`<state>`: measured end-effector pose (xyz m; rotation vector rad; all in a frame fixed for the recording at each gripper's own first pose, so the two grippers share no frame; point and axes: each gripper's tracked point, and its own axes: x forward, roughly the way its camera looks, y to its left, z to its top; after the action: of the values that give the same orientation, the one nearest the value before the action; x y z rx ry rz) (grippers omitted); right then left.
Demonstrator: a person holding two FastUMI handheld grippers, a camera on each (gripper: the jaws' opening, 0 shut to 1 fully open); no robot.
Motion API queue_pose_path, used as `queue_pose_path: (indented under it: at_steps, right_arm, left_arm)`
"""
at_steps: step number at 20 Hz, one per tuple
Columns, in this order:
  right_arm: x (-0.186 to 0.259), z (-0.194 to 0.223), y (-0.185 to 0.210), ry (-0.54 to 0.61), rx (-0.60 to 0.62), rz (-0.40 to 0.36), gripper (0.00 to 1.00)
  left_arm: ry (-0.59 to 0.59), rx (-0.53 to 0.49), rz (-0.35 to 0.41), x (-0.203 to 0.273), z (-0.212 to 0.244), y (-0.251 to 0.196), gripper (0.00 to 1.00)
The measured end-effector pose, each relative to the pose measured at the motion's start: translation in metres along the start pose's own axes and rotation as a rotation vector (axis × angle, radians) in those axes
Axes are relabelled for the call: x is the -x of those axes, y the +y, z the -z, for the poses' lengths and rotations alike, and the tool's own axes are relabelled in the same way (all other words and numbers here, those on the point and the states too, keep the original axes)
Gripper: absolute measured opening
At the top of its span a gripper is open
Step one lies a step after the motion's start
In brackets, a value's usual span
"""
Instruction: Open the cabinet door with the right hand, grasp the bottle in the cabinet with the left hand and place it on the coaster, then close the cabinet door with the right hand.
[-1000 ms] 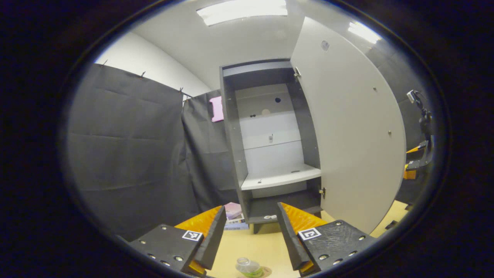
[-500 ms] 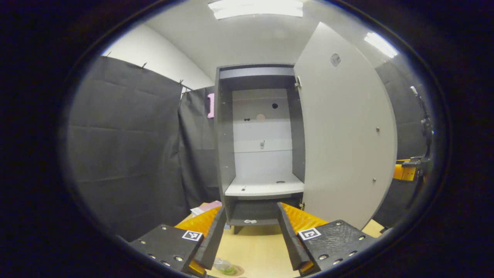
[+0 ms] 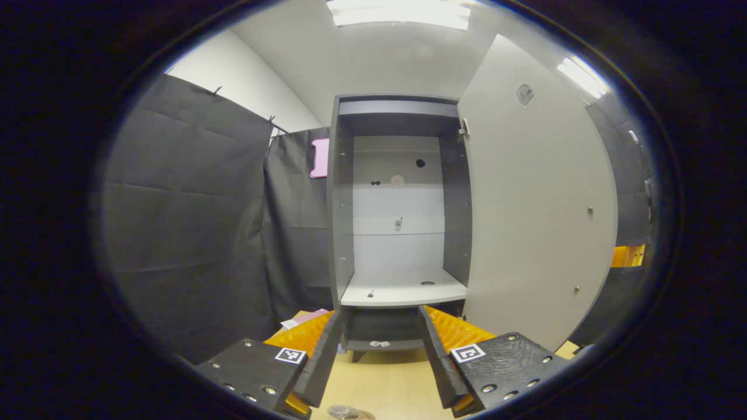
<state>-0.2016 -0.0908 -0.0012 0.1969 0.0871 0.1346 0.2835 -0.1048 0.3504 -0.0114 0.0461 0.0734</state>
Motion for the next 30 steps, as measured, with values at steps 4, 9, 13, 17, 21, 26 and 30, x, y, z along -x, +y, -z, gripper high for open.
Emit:
queue_pose_path:
  at_steps: [4, 9, 13, 17, 21, 26, 30]
  right_arm:
    - [-0.005, 0.009, 0.045, 0.012, 0.022, -0.032, 0.94]
    - [-0.023, 0.018, 0.089, 0.007, -0.003, -0.051, 0.94]
    - [-0.04, 0.02, 0.117, -0.009, -0.002, -0.04, 0.94]
    - [-0.06, 0.023, 0.147, -0.026, -0.003, -0.037, 0.94]
    - [-0.079, 0.021, 0.172, -0.038, -0.003, -0.03, 0.94]
    - [-0.095, 0.011, 0.164, -0.091, 0.069, 0.035, 0.94]
    - [-0.113, 0.013, 0.141, -0.091, 0.102, 0.118, 0.95]
  left_arm:
    - [-0.014, -0.014, 0.029, -0.016, -0.004, 0.018, 0.75]
    - [-0.02, -0.016, 0.046, -0.044, 0.002, 0.049, 0.75]
    - [-0.039, -0.019, 0.068, -0.067, 0.007, 0.077, 0.74]
    - [-0.034, -0.023, 0.091, -0.09, 0.015, 0.1, 0.74]
    - [-0.022, -0.017, 0.108, -0.106, 0.026, 0.12, 0.75]
    - [-0.007, 0.025, 0.075, -0.113, 0.026, 0.131, 0.74]
    - [-0.01, 0.048, 0.053, -0.111, 0.018, 0.114, 0.8]
